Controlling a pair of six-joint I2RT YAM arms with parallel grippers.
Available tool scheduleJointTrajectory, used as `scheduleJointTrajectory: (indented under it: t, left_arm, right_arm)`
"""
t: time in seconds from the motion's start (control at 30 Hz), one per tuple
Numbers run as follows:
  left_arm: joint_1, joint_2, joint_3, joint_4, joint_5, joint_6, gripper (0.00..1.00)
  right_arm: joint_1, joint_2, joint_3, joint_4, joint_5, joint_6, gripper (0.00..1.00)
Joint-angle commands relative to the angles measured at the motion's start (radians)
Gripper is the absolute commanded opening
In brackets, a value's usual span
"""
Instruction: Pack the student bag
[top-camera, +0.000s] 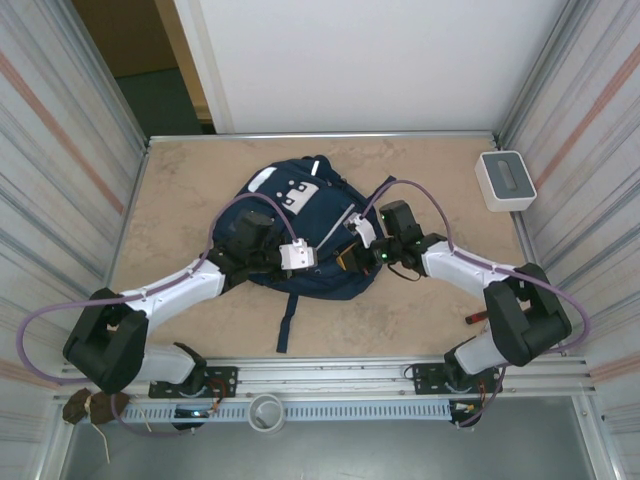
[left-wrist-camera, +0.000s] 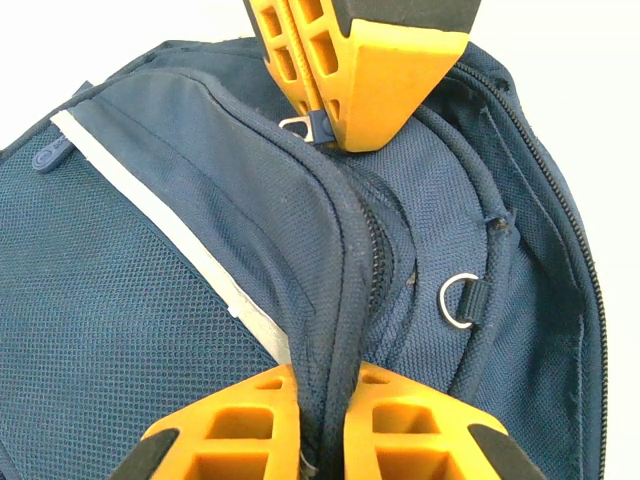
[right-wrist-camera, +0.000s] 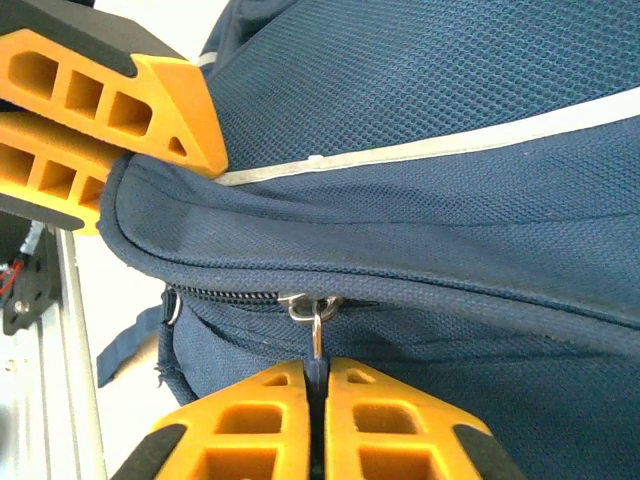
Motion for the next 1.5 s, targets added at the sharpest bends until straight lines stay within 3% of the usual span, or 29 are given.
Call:
scheduleJointTrajectory:
  t: [0.0,0.2,0.4,0.53,0.67,0.8,0.93,1.07,1.17,1.33,1.47]
  left_arm:
    - [0.003,-0.004,0.022,-0.006,0.048,-0.031,0.12]
    - [0.004,-0.024,0.014,-0.017,0.037,-0.021,0.11]
    - [0.014,-0.028,0.003,-0.023,-0.003,-0.008,0.11]
    - [0.018,-0.013,0.015,-0.054,-0.026,-0.015,0.14]
    - [0.009,-0.034,0.029,-0.072,-0.007,-0.084,0.4]
    - [-0.056,-0.083,0.036,-0.079,-0.043,-0.163,0.65]
    - [-0.147,-0.08,0.057,-0.06,-0.166,-0.193,0.77]
    - [-0.189,-0.013,0.102,-0.039,-0.226,-0.211,0.74]
    - [-0.195,0.041,0.141,-0.027,-0.237,-0.229,0.63]
    - [-0.185,0.076,0.153,-0.018,-0.245,-0.208,0.33]
    - [-0.129,0.025,0.103,-0.007,-0.151,-0.214,0.11]
  right_arm:
    - [0.008,-0.043,-0.033,0.047,0.023,0.041,0.01]
    - [-0.001,-0.109,-0.053,-0.004,0.212,0.072,0.0]
    - [0.002,-0.149,-0.054,-0.057,0.479,0.135,0.0]
    - [0.034,-0.154,-0.053,-0.038,0.493,0.157,0.0]
    - [0.096,-0.165,-0.048,-0.011,0.472,0.179,0.0]
    - [0.13,-0.186,-0.046,0.004,0.466,0.208,0.0]
    - [0.145,-0.213,-0.052,0.023,0.444,0.236,0.0]
    - [0.163,-0.23,-0.053,0.03,0.439,0.247,0.0]
    - [0.178,-0.238,-0.059,0.036,0.438,0.254,0.0]
    - [0.185,-0.254,-0.083,0.043,0.468,0.257,0.0]
    - [0.172,-0.246,-0.09,0.02,0.548,0.25,0.0]
